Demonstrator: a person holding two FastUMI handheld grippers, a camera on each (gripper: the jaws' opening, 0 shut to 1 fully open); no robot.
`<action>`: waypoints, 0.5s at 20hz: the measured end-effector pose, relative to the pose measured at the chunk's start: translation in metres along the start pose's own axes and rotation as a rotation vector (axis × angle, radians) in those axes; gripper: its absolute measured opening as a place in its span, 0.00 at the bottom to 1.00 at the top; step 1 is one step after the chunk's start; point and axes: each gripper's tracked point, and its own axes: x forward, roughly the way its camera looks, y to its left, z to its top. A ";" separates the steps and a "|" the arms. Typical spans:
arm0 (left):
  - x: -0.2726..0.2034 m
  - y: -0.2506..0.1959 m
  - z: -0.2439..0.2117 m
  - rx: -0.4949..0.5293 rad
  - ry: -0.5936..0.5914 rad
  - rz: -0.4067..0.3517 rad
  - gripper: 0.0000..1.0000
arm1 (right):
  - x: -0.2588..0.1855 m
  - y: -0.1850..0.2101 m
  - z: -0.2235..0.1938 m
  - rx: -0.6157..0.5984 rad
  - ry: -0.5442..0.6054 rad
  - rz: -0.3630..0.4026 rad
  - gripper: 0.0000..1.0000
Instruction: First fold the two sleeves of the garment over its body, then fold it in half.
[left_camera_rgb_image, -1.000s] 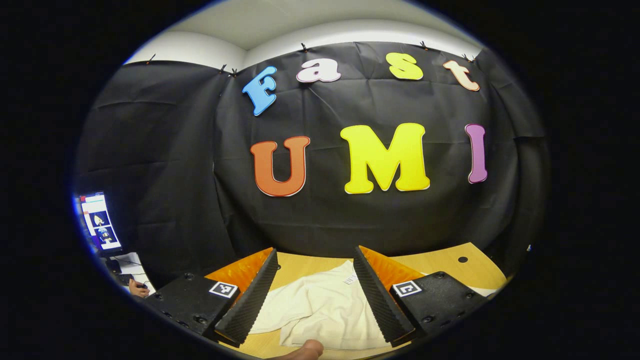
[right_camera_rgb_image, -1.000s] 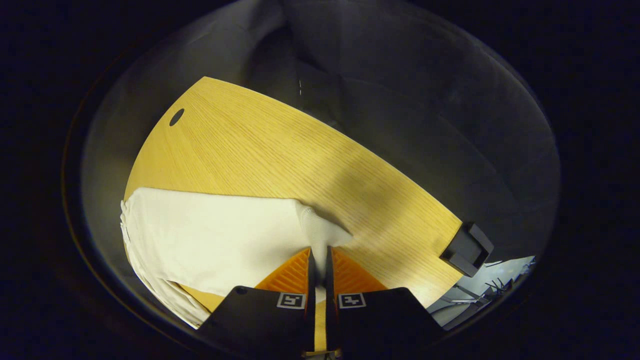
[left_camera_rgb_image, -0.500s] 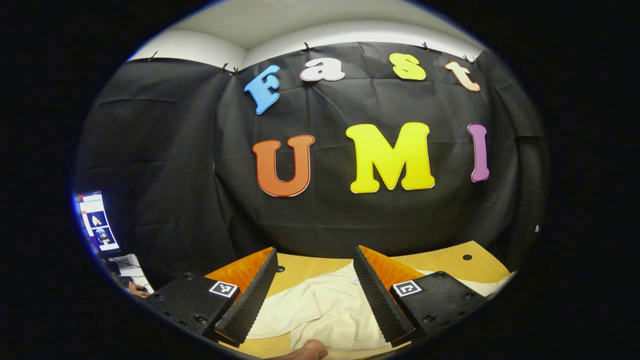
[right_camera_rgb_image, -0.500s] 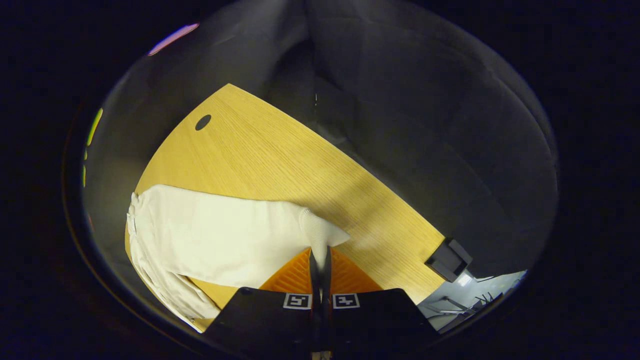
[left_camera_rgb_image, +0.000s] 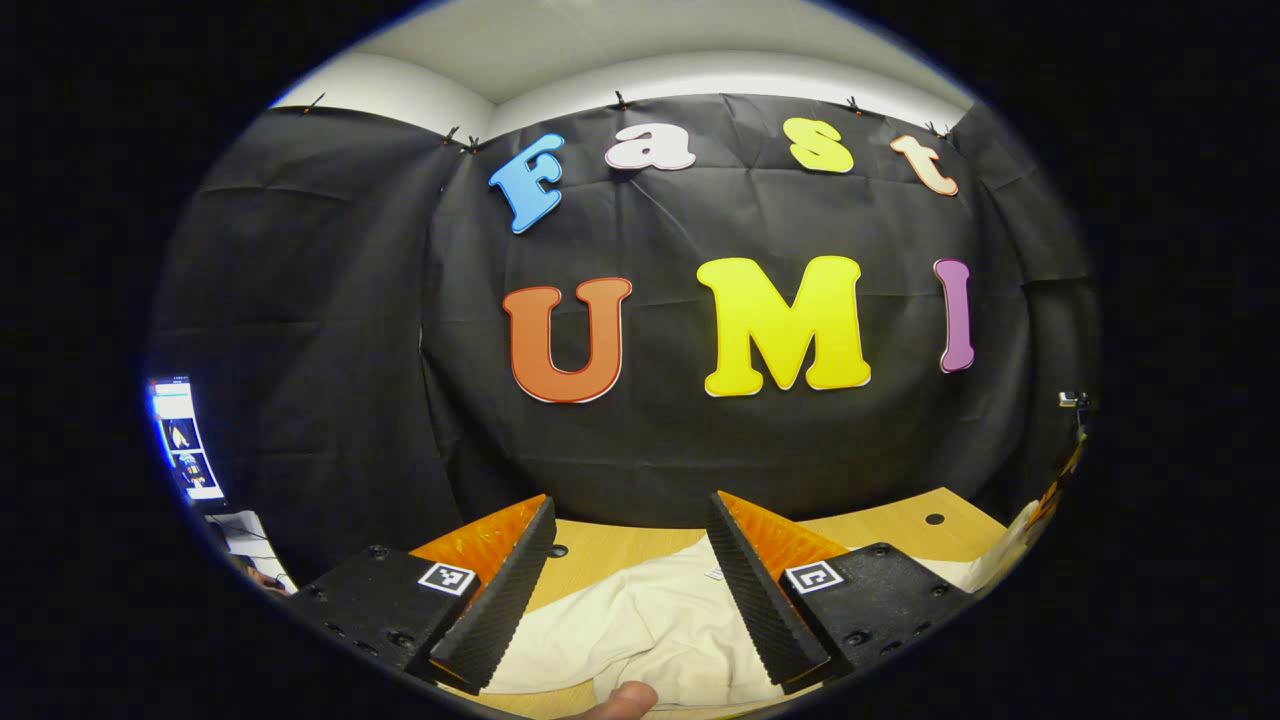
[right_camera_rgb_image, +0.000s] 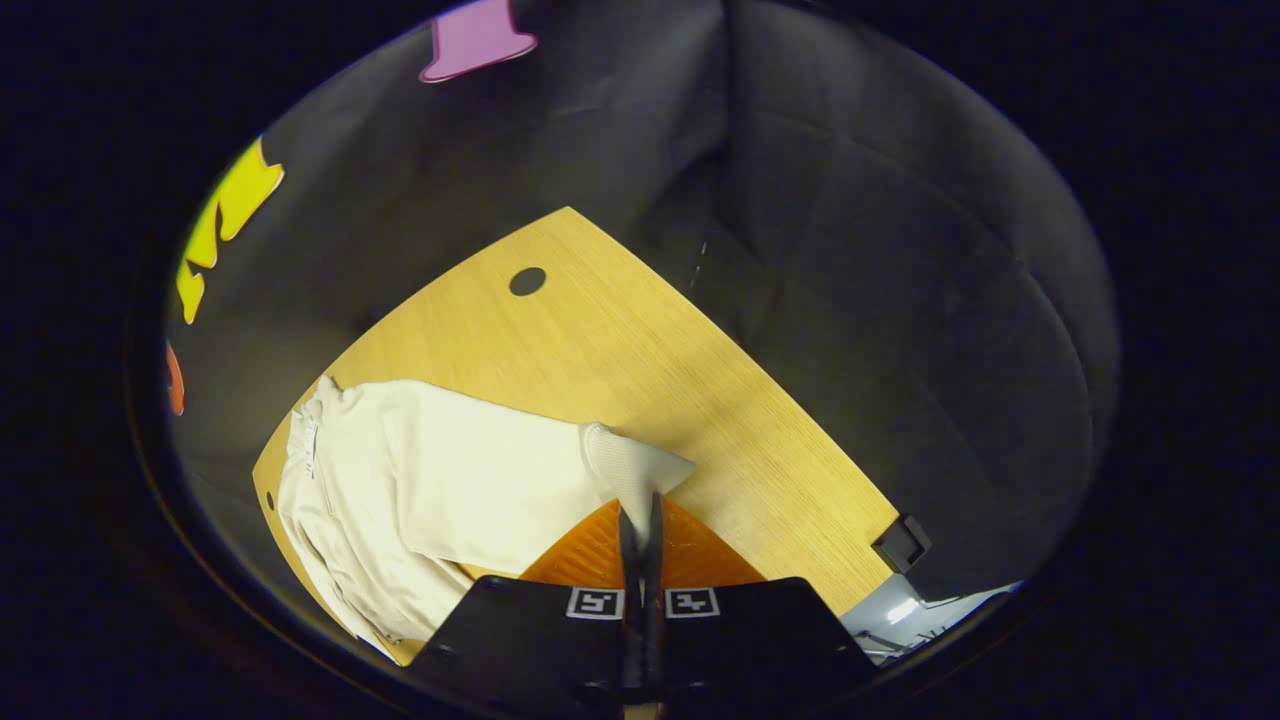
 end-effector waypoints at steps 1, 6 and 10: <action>0.001 0.005 -0.005 -0.008 0.009 -0.001 0.96 | -0.005 0.022 0.002 -0.019 -0.011 0.012 0.00; 0.009 0.041 -0.023 -0.010 0.045 0.006 0.96 | -0.015 0.124 -0.001 -0.143 -0.046 0.070 0.01; 0.014 0.069 -0.035 -0.017 0.066 0.009 0.96 | -0.021 0.212 -0.009 -0.257 -0.084 0.119 0.01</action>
